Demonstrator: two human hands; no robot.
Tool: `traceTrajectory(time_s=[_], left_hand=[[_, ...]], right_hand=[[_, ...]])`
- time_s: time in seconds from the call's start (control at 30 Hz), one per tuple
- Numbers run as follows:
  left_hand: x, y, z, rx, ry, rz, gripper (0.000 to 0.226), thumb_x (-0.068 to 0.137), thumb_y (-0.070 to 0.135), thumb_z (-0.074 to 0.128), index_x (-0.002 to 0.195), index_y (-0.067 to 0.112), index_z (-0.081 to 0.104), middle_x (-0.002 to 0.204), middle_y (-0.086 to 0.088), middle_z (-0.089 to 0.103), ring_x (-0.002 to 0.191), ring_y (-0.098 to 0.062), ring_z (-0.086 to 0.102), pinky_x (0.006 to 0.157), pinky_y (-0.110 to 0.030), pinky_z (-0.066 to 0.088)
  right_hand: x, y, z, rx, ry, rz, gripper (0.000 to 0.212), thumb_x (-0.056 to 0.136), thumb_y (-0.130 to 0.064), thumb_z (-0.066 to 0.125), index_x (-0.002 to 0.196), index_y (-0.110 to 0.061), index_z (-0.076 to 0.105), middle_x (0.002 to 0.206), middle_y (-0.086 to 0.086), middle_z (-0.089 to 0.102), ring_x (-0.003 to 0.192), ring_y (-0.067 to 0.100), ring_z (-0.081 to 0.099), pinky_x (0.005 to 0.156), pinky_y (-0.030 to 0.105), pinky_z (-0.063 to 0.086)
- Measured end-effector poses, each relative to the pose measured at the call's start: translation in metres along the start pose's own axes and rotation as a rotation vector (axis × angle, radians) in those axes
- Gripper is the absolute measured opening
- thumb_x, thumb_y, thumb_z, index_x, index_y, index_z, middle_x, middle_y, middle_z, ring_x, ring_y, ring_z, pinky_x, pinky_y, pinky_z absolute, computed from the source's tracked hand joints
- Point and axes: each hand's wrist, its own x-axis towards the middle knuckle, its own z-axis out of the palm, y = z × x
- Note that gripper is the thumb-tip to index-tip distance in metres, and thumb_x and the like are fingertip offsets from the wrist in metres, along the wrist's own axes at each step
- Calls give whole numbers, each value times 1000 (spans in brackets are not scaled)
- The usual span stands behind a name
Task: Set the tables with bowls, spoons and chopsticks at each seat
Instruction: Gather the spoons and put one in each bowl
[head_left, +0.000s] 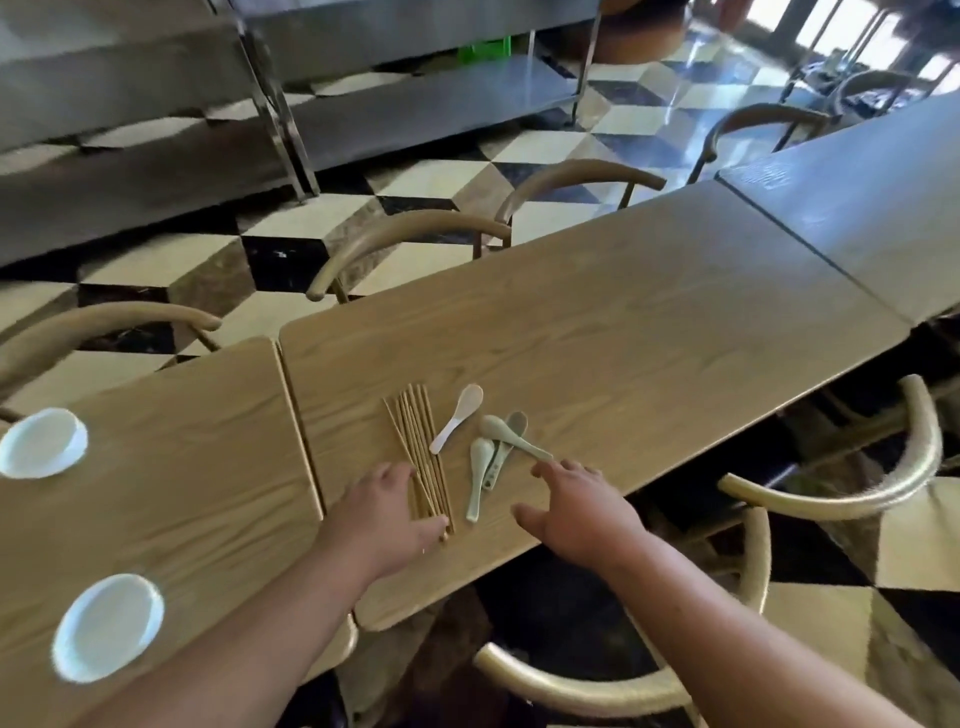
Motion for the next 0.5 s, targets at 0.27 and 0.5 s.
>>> traceTrajectory(time_s=[0.27, 0.5], left_hand=[[100, 35, 43, 69, 57, 40, 111, 86, 73, 69, 166, 14, 20, 172, -7, 23, 153, -31, 33, 120, -42, 36], [151, 34, 61, 142, 29, 49, 135, 75, 81, 73, 167, 4, 11, 171, -15, 22, 156, -33, 27, 125, -40, 29]], right_hand=[[85, 15, 37, 60, 18, 47, 82, 98, -55, 60, 164, -19, 29, 160, 6, 43, 144, 32, 44, 113, 44, 46], [126, 1, 62, 74, 65, 138, 89, 93, -66, 63, 157, -10, 35, 148, 9, 46, 134, 30, 48, 108, 41, 49]])
